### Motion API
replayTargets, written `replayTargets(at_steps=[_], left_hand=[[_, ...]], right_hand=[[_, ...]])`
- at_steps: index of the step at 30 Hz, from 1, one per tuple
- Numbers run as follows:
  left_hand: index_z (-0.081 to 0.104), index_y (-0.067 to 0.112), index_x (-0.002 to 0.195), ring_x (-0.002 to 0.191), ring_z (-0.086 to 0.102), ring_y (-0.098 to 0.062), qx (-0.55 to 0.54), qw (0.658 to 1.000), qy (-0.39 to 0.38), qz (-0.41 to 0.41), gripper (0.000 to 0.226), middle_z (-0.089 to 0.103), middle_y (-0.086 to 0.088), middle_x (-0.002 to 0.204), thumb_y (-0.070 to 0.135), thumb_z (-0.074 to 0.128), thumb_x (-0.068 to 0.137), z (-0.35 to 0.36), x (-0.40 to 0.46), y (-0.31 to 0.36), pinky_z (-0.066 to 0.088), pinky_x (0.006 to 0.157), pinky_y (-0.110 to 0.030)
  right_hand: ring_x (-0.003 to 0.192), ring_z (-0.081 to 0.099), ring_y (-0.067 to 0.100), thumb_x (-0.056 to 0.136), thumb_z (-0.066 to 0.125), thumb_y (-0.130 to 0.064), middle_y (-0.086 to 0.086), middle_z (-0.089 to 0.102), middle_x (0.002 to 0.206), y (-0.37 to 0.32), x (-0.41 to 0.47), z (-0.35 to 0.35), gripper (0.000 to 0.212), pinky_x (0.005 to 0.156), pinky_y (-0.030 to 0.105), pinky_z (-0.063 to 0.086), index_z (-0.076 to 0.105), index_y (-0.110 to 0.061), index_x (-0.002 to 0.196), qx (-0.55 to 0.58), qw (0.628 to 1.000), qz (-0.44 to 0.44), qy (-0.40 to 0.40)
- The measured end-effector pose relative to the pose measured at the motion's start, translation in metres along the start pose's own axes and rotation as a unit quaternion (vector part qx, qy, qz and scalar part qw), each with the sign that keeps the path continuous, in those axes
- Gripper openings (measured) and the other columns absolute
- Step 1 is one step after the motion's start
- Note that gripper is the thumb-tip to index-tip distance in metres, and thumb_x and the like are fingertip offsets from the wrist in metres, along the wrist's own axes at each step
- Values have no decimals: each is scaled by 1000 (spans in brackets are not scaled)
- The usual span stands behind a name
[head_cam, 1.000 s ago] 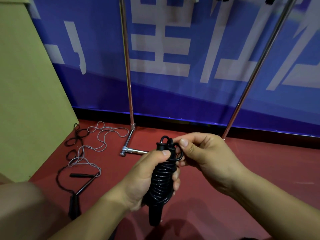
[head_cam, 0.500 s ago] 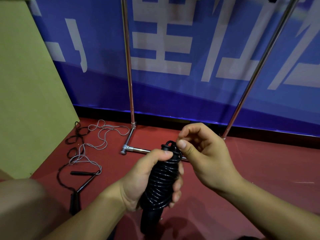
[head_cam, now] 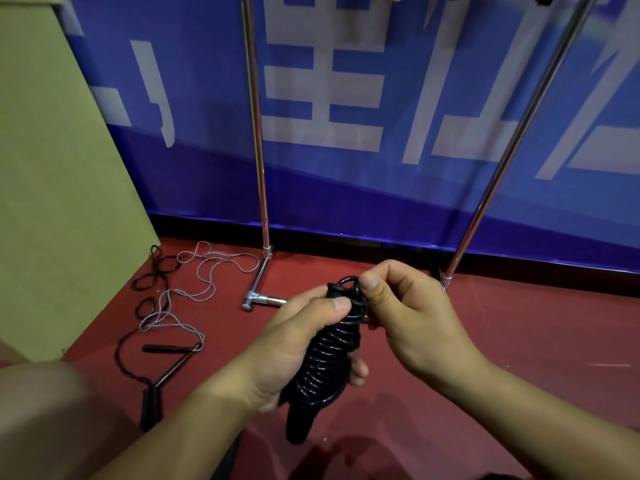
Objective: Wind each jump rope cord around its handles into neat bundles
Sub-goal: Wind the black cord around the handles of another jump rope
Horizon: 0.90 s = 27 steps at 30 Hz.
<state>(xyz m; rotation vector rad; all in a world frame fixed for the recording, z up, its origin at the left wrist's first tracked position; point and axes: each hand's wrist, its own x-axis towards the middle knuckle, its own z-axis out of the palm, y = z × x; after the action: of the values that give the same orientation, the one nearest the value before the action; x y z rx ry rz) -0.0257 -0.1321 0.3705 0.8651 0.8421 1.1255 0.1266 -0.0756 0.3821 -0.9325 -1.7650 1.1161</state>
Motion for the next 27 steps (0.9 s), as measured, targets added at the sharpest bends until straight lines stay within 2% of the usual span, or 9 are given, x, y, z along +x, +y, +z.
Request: replayTargets(at_steps=[2, 4, 7, 12, 16, 20, 22, 24, 27], left_hand=[[62, 5, 105, 65, 67, -33, 16, 999, 21, 43, 39, 68, -13, 79, 36, 67, 82, 0, 1, 2, 57, 63, -38], [64, 5, 110, 73, 68, -30, 47, 997, 21, 63, 38, 71, -14, 90, 37, 55, 92, 0, 1, 4, 57, 68, -38], [61, 4, 119, 79, 67, -25, 84, 994, 16, 70, 46, 71, -12, 99, 40, 48, 94, 3, 1, 3, 56, 66, -35], [64, 10, 108, 72, 66, -24, 118, 990, 13, 76, 34, 69, -7, 94, 39, 59, 91, 2, 1, -3, 56, 64, -39], [65, 7, 104, 67, 67, -19, 199, 973, 56, 105, 30, 70, 1, 79, 33, 57, 91, -2, 4, -3, 53, 59, -29], [61, 17, 96, 66, 59, 0, 328, 929, 80, 152, 16, 65, 18, 72, 30, 54, 98, -2, 3, -1, 45, 63, -14], [58, 22, 94, 66, 57, 1, 365, 909, 87, 180, 14, 65, 19, 74, 35, 53, 97, -2, 1, -1, 44, 64, -14], [58, 23, 97, 69, 60, -2, 368, 904, 85, 201, 20, 68, 14, 79, 42, 52, 96, -1, 0, -1, 47, 66, -19], [57, 15, 96, 68, 63, 3, 350, 907, 78, 223, 18, 69, 21, 77, 32, 53, 95, 3, -2, -1, 45, 64, -10]], right_hand=[[58, 56, 7, 84, 55, -53, -7, 61, 60, -2, 1, -1, 35, 59, 33, 47, 60, -21, 73, -19, 1000, 3, 8], [57, 57, 8, 83, 53, -56, -6, 63, 61, -3, 2, -3, 36, 60, 35, 48, 60, -21, 74, -13, 1000, 8, 5], [58, 59, 9, 85, 51, -59, -7, 64, 61, -1, 2, -6, 38, 62, 40, 50, 60, -24, 76, -40, 999, 8, 4], [59, 59, 9, 86, 48, -59, -8, 63, 60, 3, 2, -2, 37, 65, 43, 52, 58, -26, 75, -83, 996, 12, 19], [56, 59, 8, 84, 48, -60, -5, 63, 58, 2, 1, 2, 40, 64, 38, 50, 58, -22, 75, -83, 996, 32, 27], [54, 58, 15, 92, 53, -49, 2, 63, 57, 1, -1, 6, 44, 62, 41, 49, 55, -8, 77, -19, 997, 74, 20], [54, 54, 20, 99, 50, -38, 8, 60, 58, -2, 1, 5, 42, 59, 38, 45, 52, -3, 77, 53, 993, 108, 13], [53, 51, 20, 102, 46, -31, 12, 54, 61, -6, 4, 2, 38, 54, 35, 42, 53, -2, 78, 137, 980, 145, -2], [56, 49, 17, 100, 47, -30, 13, 49, 65, -11, 6, -2, 33, 53, 29, 42, 56, -2, 84, 230, 953, 185, -61]])
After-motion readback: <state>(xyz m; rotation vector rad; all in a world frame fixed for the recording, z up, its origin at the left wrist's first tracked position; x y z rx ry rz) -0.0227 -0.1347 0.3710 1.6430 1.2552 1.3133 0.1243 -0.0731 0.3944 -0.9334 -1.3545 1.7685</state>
